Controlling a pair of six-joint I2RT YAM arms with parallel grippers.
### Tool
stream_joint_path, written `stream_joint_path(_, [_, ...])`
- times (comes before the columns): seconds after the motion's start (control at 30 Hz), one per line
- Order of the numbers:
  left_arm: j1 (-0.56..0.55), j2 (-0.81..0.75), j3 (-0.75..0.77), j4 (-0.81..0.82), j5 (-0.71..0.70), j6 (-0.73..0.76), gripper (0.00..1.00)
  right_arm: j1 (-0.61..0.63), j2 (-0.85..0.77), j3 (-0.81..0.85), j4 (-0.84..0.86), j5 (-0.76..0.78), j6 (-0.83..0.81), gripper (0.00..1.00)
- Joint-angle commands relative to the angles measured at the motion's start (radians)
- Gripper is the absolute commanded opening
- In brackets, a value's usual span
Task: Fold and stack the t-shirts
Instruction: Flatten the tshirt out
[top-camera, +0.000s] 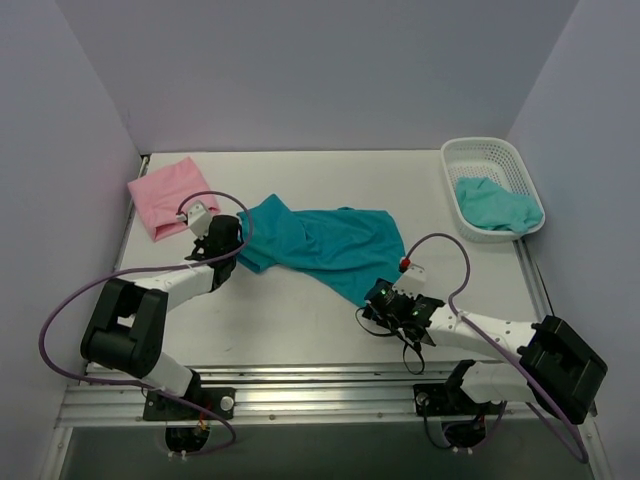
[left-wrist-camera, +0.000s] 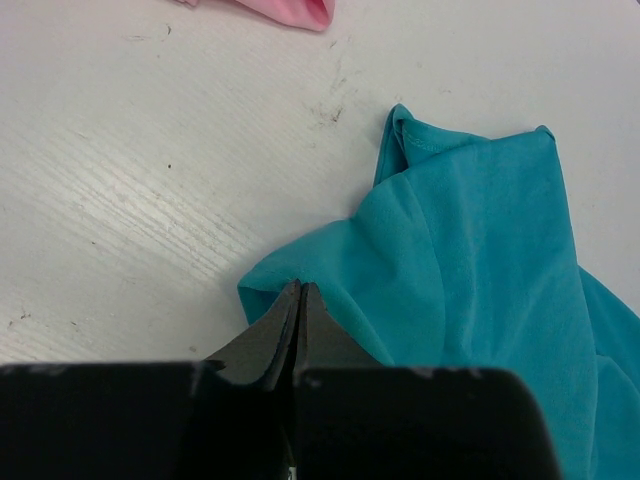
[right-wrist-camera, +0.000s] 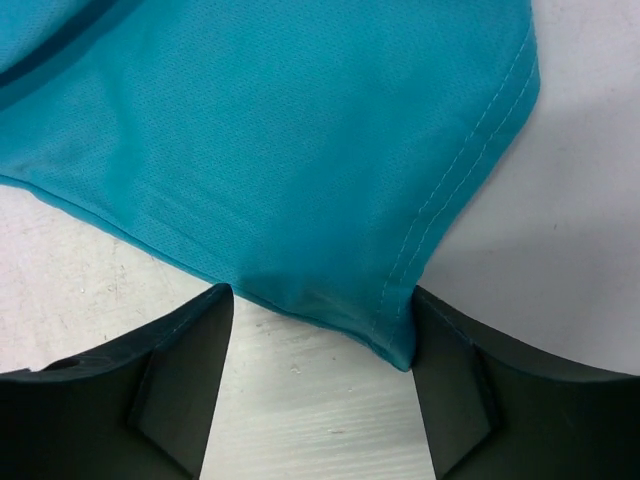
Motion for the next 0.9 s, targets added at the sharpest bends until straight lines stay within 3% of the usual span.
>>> stream_joint_path(0.0, [0.002, 0.008, 0.035, 0.015, 0.000, 0.013, 0.02, 0.009, 0.012, -0.046, -0.007, -0.067, 0.036, 0.49])
stream_joint_path(0.07, [0.000, 0.011, 0.035, 0.014, 0.000, 0.012, 0.02, 0.008, 0.004, -0.052, 0.005, -0.074, 0.032, 0.41])
stream_joint_path(0.17, [0.000, 0.013, 0.037, 0.014, 0.002, 0.012, 0.02, 0.009, -0.004, -0.055, 0.012, -0.079, 0.023, 0.07])
stream_joint_path(0.2, [0.000, 0.013, 0.037, 0.014, 0.000, 0.012, 0.02, 0.009, -0.005, -0.053, 0.007, -0.077, 0.023, 0.00])
stream_joint_path(0.3, [0.000, -0.008, 0.055, -0.050, 0.010, 0.013, 0.02, 0.009, -0.018, -0.032, -0.019, -0.062, 0.021, 0.00])
stream_joint_path(0.4, [-0.061, -0.142, 0.061, -0.156, -0.044, 0.022, 0.02, 0.009, -0.045, 0.071, -0.097, -0.016, -0.019, 0.00])
stream_joint_path(0.53, [-0.148, -0.465, 0.107, -0.362, -0.179, 0.050, 0.02, 0.015, -0.136, 0.276, -0.230, 0.094, -0.106, 0.00])
stream_joint_path(0.7, [-0.188, -0.801, 0.193, -0.598, -0.162, 0.067, 0.02, 0.032, -0.244, 0.517, -0.362, 0.188, -0.220, 0.00])
stream_joint_path(0.87, [-0.201, -0.955, 0.332, -0.741, -0.086, 0.099, 0.02, 0.043, -0.340, 0.753, -0.432, 0.200, -0.310, 0.00])
